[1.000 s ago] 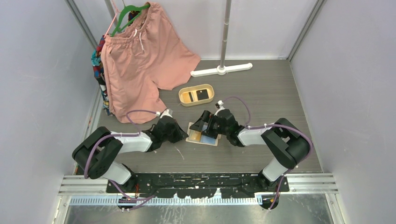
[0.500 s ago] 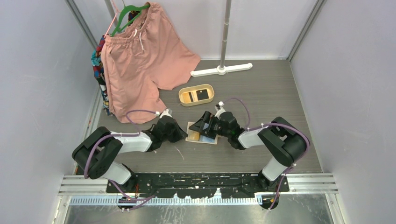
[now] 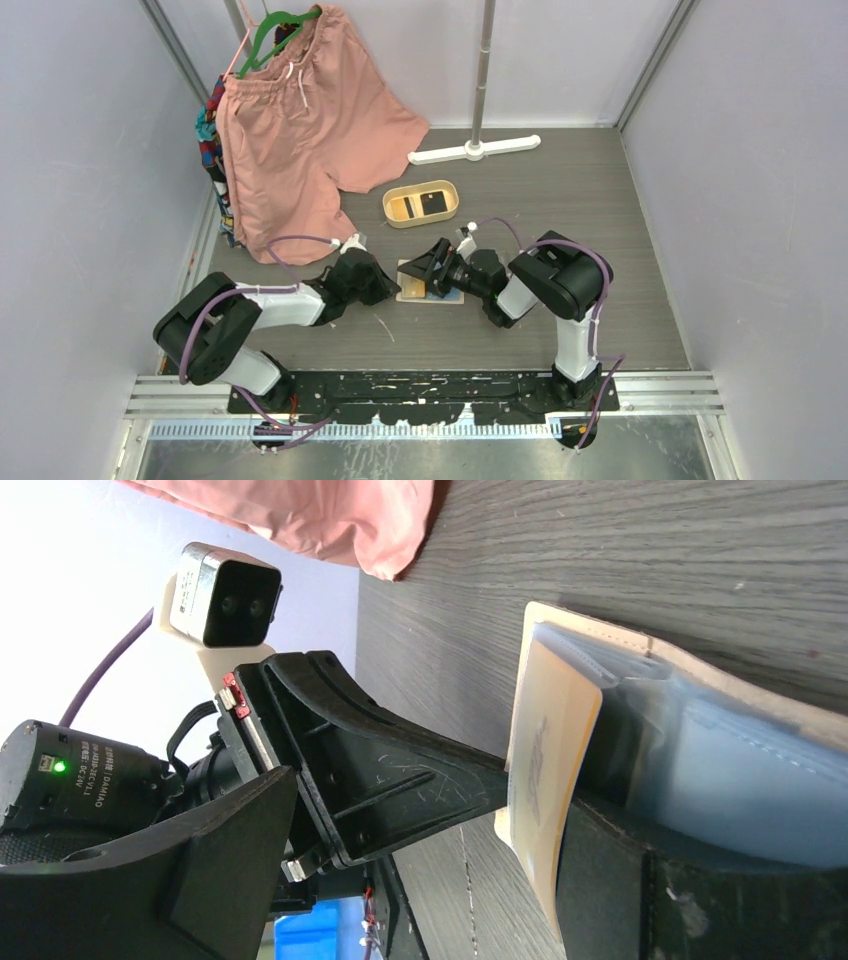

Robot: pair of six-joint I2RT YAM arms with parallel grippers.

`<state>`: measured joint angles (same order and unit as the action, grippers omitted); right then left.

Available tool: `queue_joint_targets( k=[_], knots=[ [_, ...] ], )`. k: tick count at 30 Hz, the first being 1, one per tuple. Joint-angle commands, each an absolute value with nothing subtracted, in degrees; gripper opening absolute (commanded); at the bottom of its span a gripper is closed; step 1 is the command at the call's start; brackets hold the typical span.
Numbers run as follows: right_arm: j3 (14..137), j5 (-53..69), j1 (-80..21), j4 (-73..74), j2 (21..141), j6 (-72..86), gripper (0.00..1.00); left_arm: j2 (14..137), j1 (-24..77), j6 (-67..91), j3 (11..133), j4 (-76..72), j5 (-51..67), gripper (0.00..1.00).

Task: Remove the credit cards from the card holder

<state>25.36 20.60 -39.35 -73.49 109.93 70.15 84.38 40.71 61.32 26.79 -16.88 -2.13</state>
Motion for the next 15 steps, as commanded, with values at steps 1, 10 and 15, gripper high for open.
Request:
queue_joint_targets(
  k=[1,10,15],
  knots=[
    [26.94,23.29,-42.30,-78.27,112.58,72.55,0.92,84.12,41.20,61.00,25.84,-14.58,-2.24,0.00],
    [25.49,23.37,-42.26,-68.25,104.97,70.09,0.83,83.62,41.13,61.05,25.53,-14.10,-2.66,0.00],
    [23.41,23.03,-41.81,-63.69,101.53,68.56,0.76,83.21,41.13,61.09,25.25,-14.06,-2.89,0.00]
  ],
)
